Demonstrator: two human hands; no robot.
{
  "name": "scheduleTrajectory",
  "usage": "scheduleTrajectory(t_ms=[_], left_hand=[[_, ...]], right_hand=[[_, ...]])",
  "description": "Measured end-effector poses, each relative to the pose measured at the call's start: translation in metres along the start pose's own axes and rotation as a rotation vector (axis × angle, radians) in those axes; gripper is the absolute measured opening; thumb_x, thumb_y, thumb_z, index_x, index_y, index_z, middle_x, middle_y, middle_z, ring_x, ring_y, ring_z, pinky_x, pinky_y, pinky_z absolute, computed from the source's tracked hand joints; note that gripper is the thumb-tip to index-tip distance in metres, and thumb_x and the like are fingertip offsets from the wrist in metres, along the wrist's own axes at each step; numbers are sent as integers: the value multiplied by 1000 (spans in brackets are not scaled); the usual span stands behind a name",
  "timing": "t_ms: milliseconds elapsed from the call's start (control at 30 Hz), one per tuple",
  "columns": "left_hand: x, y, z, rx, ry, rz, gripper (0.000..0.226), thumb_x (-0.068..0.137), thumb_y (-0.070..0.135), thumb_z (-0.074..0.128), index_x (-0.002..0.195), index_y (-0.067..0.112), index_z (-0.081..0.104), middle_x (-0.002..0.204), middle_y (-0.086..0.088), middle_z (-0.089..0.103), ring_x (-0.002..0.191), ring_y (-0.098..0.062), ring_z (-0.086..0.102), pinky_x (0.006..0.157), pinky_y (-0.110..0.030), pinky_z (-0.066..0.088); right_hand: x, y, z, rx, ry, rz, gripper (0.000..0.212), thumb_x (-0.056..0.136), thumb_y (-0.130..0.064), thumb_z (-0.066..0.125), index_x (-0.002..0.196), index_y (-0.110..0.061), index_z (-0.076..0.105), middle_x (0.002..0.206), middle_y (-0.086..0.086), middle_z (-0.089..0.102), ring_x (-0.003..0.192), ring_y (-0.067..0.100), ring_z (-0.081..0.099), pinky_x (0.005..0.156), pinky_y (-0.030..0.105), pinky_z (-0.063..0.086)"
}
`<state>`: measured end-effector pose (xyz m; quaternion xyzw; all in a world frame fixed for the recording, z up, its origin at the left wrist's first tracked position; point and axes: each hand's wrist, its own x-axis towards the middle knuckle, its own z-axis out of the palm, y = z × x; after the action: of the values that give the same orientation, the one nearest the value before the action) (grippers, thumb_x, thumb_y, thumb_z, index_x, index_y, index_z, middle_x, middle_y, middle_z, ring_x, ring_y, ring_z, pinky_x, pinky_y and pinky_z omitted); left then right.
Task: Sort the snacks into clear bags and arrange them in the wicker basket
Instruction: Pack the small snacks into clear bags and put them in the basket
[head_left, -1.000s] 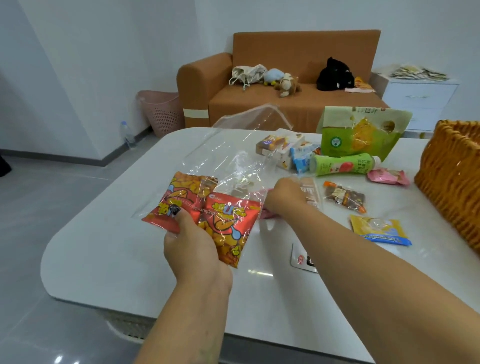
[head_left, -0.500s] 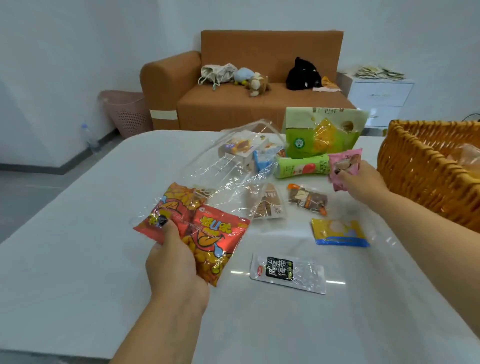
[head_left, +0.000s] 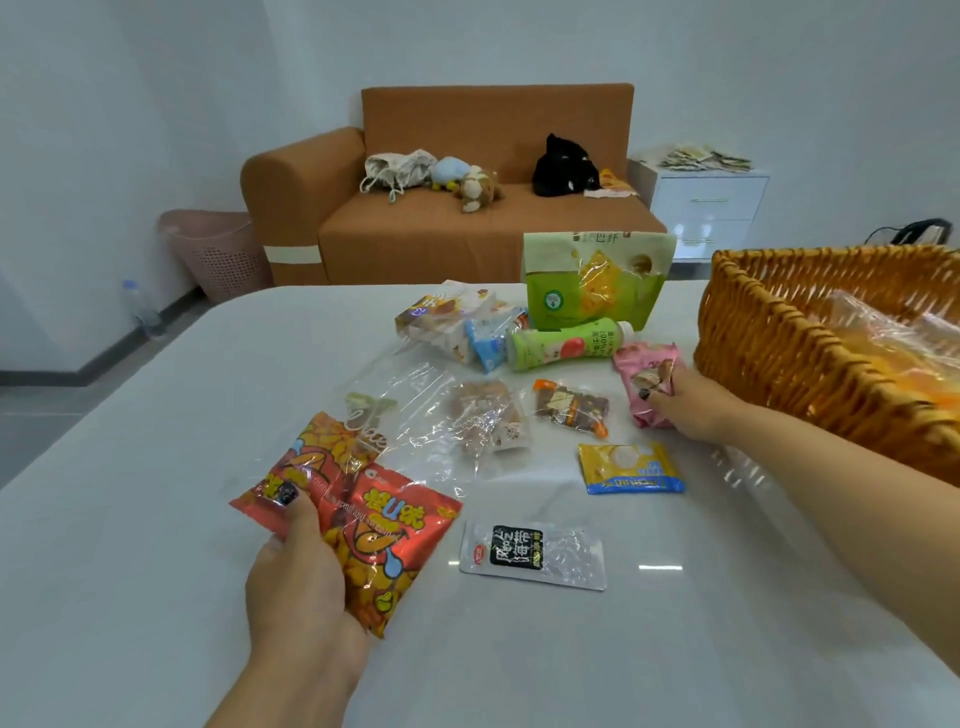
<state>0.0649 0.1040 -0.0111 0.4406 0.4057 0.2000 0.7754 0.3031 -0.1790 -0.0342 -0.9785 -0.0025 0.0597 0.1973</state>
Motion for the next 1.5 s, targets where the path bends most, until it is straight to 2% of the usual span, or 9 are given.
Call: scheduleTrajectory(t_ms=[100,300,500,667,800,1033,1167,1333,1500], left_hand=[[-1,-5,0,15,0,2,29,98,44,52,104,17,62,89,-5,73,79,-28,72,81,-56,56],[14,-13,-1,73,4,26,27,98,46,51,93,21,61,92,-6,74,78,-30,72,81,-55,56],[28,-10,-16,60,70,74,31,95,52,54,94,22,64,89,-5,75,75,-29,73,77,-52,57],[16,-8,-15,28,11,72,28,98,47,51,91,22,61,81,-2,74,59,-21,73,62,-38,57],[-8,-8,-9,1,-63,67,29,98,45,51,96,19,64,82,-3,75,62,-20,73,59,-36,57],[-47,-5,-9,3,-134,100,29,98,46,51,101,20,60,85,-4,74,72,-23,74,67,-39,60],[-57,-1,-18,-14,-120,142,27,99,47,49,98,21,58,89,-3,72,78,-23,72,69,-39,60],[-56,4,-35,49,-212,126,26,99,47,47,100,24,61,93,-4,75,83,-25,73,80,-48,59],[-59,10,-63,130,-292,158,24,101,40,47,106,24,65,91,-2,77,79,-23,74,71,-40,57]], right_hand=[[5,-13,-13,-106,65,-48,33,96,-29,50,115,-2,54,123,21,53,112,35,50,86,33,39],[42,-27,-15,-239,-26,-39,44,96,-38,47,132,-13,53,136,16,49,138,32,29,112,34,21],[56,-15,-5,-60,-126,40,71,90,-51,53,147,-13,34,150,16,26,135,36,32,112,40,28],[7,-4,-6,-294,-97,78,65,91,-61,43,144,-24,42,141,23,35,127,41,34,105,35,30],[-37,-5,-7,-326,-70,141,48,91,-52,48,114,-13,63,114,13,62,103,29,55,80,29,38],[-74,-5,-7,293,35,353,54,66,-32,86,101,2,64,78,13,61,57,22,53,51,25,41],[-126,-10,-4,498,233,260,16,72,-16,78,77,-12,64,71,11,60,63,25,56,51,27,46],[-209,-20,-8,873,331,195,17,79,-5,70,75,-11,55,71,10,57,59,22,55,39,18,38],[-266,-23,-22,1353,125,187,26,90,-8,60,114,-1,56,96,17,65,63,19,64,44,23,50]])
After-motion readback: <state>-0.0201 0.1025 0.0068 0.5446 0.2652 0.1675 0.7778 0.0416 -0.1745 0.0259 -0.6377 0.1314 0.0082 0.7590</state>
